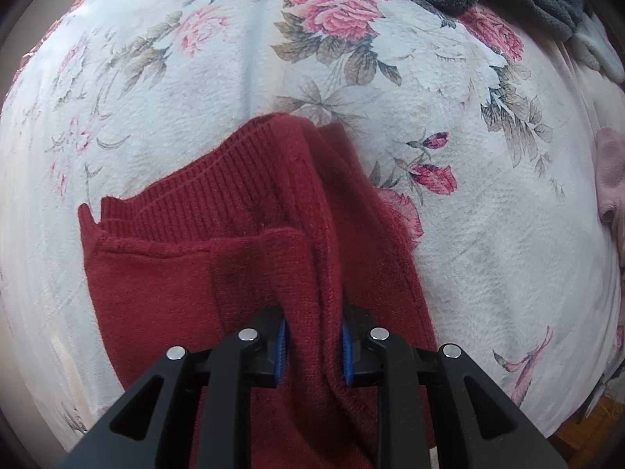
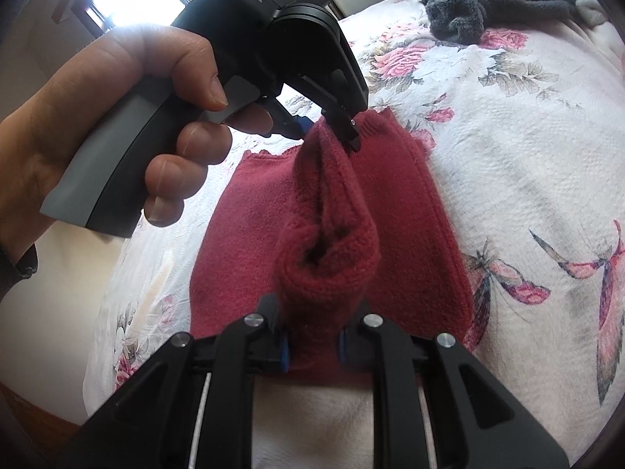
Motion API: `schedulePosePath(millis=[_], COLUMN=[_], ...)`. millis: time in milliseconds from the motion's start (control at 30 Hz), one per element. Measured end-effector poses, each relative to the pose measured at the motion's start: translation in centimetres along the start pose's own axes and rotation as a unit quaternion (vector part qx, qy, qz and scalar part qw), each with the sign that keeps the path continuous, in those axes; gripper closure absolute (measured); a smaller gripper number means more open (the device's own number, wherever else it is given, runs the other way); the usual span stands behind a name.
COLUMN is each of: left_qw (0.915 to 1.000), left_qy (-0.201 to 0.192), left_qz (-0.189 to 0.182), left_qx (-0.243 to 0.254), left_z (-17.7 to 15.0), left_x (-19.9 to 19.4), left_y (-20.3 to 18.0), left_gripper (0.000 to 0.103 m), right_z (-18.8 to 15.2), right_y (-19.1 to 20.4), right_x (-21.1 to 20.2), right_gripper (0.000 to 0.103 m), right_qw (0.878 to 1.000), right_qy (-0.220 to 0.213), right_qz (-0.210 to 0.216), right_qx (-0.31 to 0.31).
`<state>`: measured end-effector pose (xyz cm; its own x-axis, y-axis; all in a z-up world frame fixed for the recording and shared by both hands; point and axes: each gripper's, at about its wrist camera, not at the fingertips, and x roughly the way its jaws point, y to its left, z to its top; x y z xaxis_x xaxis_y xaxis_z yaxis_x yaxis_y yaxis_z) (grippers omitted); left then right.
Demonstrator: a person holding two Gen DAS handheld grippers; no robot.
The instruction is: Fold small clothes
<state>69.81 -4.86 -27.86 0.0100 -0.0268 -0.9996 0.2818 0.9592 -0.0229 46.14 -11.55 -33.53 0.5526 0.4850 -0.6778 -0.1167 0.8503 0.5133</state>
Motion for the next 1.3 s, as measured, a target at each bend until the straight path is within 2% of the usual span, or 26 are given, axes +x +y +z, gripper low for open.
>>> schedulePosePath(millis=[333,433,533,600,667,700,733,767,900,967,1067,1133,1200,1300], left_qw=[1.0,0.9998,0.9988,0.9973,0.995,0.9941,0.9929,0.992,0.9858,0.9815,0.9673,0.9551,0.9424,0.9261], left_qy=[0.0,-0.011,-0.037,-0.057,-0.077,-0.086,-0.095,-0.101,-0.12,-0.124,-0.12,-0.114,-0.114,-0.132], left_qz=[-0.006,-0.018,-0.032,-0.045,-0.059,-0.062,-0.066,-0.069,-0.109,-0.137,-0.213,-0.26,-0.303,-0.343], left_qx=[0.001,-0.003,-0.004,-0.011,-0.022,-0.025,-0.028,-0.03,-0.043,-0.052,-0.066,-0.083,-0.084,-0.085], left_z=[0.5,0.5,0.6,0.7,0.7,0.8,0.6,0.5,-2.2,-4.1,-8.3,-10.9,-13.1,-15.4], left_x=[0.7,0.5,-0.3,-1.1,-2.1,-2.6,-3.1,-3.3,-4.3,-4.0,-3.3,-2.5,-2.5,-2.9], left_y=[0.2,0.5,1.2,2.1,3.5,4.1,4.8,5.2,8.2,9.5,11.3,12.4,13.2,14.0], left_gripper=[0.079,0.071,0.054,0.052,0.052,0.052,0.052,0.052,0.052,0.052,0.051,0.051,0.051,0.051], right_z=[-0.1,-0.2,-0.1,-0.2,-0.3,-0.3,-0.3,-0.2,0.0,0.2,0.7,1.4,2.6,5.2], right_y=[-0.4,-0.8,-2.1,-3.0,-3.8,-4.2,-4.6,-5.2,-6.9,-7.6,-8.1,-8.0,-8.0,-7.7], right_x=[0.3,0.6,1.0,1.4,1.8,1.9,1.8,1.6,1.5,1.5,1.3,1.3,1.6,2.9], right_gripper=[0.088,0.088,0.087,0.085,0.08,0.072,0.059,0.055,0.046,0.044,0.038,0.033,0.032,0.032], right_qw=[1.0,1.0,0.998,0.996,0.994,0.993,0.993,0.993,0.984,0.978,0.97,0.964,0.96,0.957], right_qy=[0.005,0.01,0.022,0.032,0.044,0.048,0.049,0.047,0.055,0.059,0.071,0.086,0.108,0.154], right_qz=[-0.001,0.004,0.03,0.044,0.053,0.054,0.049,0.045,0.097,0.126,0.162,0.182,0.194,0.199], right_qx=[0.007,0.014,0.048,0.069,0.083,0.089,0.095,0.102,0.138,0.157,0.169,0.175,0.168,0.145])
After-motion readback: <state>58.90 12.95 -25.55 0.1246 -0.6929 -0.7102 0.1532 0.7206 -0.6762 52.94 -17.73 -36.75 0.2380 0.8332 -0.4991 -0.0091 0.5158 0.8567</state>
